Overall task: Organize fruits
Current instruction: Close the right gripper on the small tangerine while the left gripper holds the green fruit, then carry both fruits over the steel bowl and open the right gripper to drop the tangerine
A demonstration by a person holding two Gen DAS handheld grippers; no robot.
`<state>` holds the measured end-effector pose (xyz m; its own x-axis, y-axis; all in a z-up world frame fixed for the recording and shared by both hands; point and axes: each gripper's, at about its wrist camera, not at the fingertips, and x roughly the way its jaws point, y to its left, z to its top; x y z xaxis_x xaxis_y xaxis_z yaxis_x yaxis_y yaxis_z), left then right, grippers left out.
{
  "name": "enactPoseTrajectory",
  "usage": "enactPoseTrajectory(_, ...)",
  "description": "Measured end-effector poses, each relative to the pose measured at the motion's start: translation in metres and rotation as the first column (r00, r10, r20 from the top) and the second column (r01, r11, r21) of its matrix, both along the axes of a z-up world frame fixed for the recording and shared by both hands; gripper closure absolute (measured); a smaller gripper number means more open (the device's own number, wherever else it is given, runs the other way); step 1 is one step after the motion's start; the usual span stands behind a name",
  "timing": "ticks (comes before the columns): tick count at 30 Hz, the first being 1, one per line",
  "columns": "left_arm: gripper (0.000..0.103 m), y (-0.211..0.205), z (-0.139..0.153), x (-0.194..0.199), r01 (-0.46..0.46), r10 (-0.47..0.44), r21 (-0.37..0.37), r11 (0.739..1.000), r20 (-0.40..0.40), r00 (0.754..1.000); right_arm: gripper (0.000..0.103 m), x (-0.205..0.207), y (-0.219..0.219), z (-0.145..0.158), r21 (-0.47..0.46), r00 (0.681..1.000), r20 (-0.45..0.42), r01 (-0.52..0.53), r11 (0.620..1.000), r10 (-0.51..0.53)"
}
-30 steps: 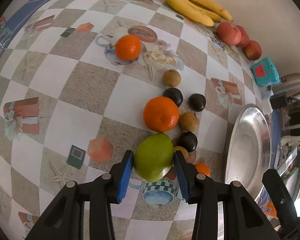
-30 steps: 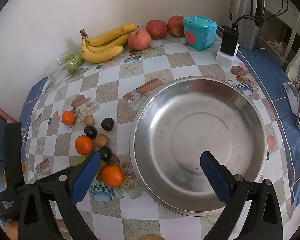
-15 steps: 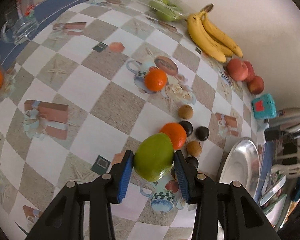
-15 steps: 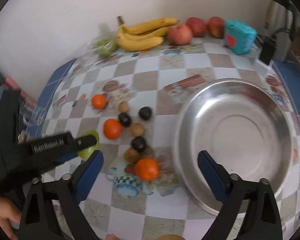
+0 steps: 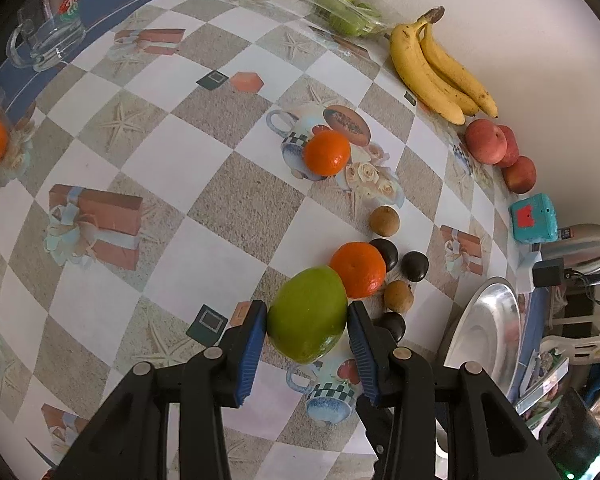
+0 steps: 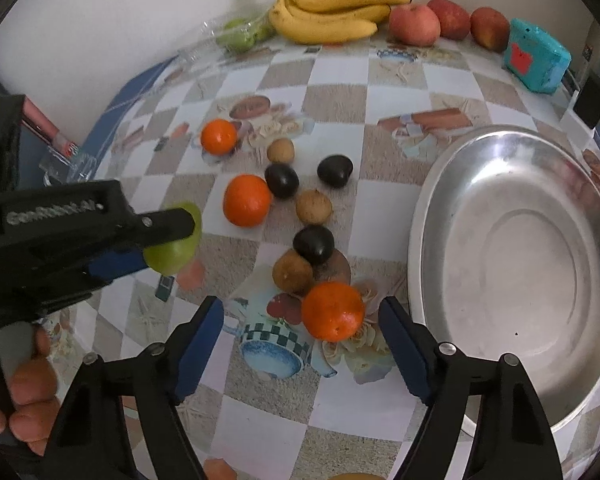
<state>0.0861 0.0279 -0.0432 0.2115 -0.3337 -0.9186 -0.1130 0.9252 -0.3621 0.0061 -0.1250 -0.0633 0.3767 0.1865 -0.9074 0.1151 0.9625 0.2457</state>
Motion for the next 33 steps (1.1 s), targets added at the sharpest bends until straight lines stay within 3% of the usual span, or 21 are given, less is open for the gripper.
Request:
enactPoseTrajectory(8,0.059,-0.002,-0.003,0.000,0.005,-0.005,0.007,1.000,-0.007,1.000,0.037,0.003,-0.002,-0.011,-0.026,1.000,-0.021,-0.004,1.000,0.004)
enactPoseTrajectory(16,0.059,-0.004,-0.006,0.000,0.011,-0.010,0.015,1.000,-0.014,1.000,0.043,0.004,0.000,-0.016,-0.048,0.999,-0.036,-0.017,0.999,0.015)
enactPoseTrajectory(25,0.059,-0.004,-0.007,0.000,0.012,-0.011,0.016,1.000,-0.014,1.000,0.064,0.002,-0.009,-0.018,-0.023,0.999,-0.047,0.012,1.000,-0.013)
enactPoseTrajectory(33,0.059,-0.003,-0.005,0.000,0.007,-0.007,0.017,1.000,-0.006,1.000,0.065,0.001,-0.011,-0.010,-0.011,1.000,-0.025,0.018,1.000,-0.018)
